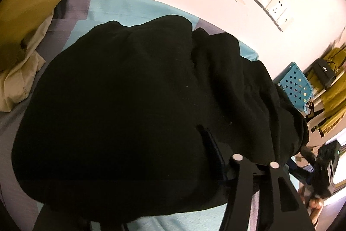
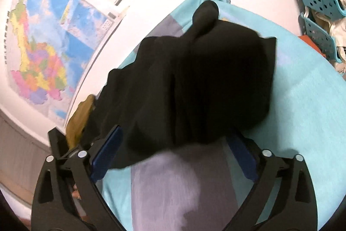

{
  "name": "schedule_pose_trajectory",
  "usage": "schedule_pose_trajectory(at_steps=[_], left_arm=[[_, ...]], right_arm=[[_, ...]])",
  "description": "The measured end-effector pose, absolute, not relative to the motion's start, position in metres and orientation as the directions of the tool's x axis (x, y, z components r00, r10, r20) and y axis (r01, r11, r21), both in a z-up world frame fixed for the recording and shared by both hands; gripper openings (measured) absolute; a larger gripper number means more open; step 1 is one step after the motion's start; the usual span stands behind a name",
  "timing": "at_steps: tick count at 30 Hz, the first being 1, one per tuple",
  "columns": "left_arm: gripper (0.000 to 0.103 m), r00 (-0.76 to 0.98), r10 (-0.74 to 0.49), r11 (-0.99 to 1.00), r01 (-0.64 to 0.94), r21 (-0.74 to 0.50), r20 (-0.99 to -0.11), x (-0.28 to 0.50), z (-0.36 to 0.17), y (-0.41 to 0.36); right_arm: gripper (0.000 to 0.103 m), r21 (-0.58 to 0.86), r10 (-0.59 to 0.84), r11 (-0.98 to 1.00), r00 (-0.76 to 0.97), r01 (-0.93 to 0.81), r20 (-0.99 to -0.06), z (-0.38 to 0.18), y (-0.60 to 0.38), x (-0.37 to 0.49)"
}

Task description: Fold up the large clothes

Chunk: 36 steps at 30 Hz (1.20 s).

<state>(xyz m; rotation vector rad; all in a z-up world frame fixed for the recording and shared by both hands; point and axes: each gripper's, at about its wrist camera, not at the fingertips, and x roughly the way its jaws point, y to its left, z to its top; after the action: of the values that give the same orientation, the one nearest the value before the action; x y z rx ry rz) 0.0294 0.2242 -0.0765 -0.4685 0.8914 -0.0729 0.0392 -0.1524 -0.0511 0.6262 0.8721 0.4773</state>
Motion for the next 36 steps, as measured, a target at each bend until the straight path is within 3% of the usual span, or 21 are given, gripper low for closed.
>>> schedule_pose_trajectory(at_steps=[8, 21, 23, 25, 28, 32, 36], left_arm=[[0.070, 0.631, -0.178, 0.943, -0.110, -0.314, -0.755, 0.033, -0.077, 0.208], [0.075, 0.611, -0.183, 0.946, -0.103, -0.306, -0.770, 0.035, -0.077, 0.205], [0.076, 0.604, -0.187, 0.945, -0.104, -0.310, -0.775, 0.037, -0.077, 0.205], [0.077, 0.594, -0.201, 0.941, -0.103, -0.322, -0.779, 0.038, -0.076, 0.207], [0.085, 0.571, -0.264, 0.930, -0.063, -0.362, -0.778, 0.039, -0.076, 0.213], [0.085, 0.590, -0.276, 0.905, -0.106, -0.411, -0.759, 0.037, -0.078, 0.230], [0.086, 0.611, -0.276, 0.895, -0.119, -0.430, -0.742, 0.042, -0.078, 0.234]], right_arm=[[0.098, 0.655, 0.508, 0.754, 0.679, -0.052, -0.530, -0.049, -0.131, 0.063], [0.098, 0.609, 0.498, 0.789, 0.661, -0.078, -0.561, -0.048, -0.118, 0.083], [0.088, 0.569, 0.480, 0.816, 0.665, -0.099, -0.572, -0.046, -0.112, 0.085], [0.058, 0.557, 0.475, 0.824, 0.663, -0.104, -0.579, -0.048, -0.114, 0.090], [0.049, 0.651, 0.546, 0.753, 0.639, -0.092, -0.541, -0.057, -0.131, 0.093], [0.057, 0.678, 0.576, 0.729, 0.621, -0.095, -0.532, -0.061, -0.132, 0.091], [0.077, 0.654, 0.577, 0.745, 0.617, -0.130, -0.535, -0.058, -0.119, 0.093]])
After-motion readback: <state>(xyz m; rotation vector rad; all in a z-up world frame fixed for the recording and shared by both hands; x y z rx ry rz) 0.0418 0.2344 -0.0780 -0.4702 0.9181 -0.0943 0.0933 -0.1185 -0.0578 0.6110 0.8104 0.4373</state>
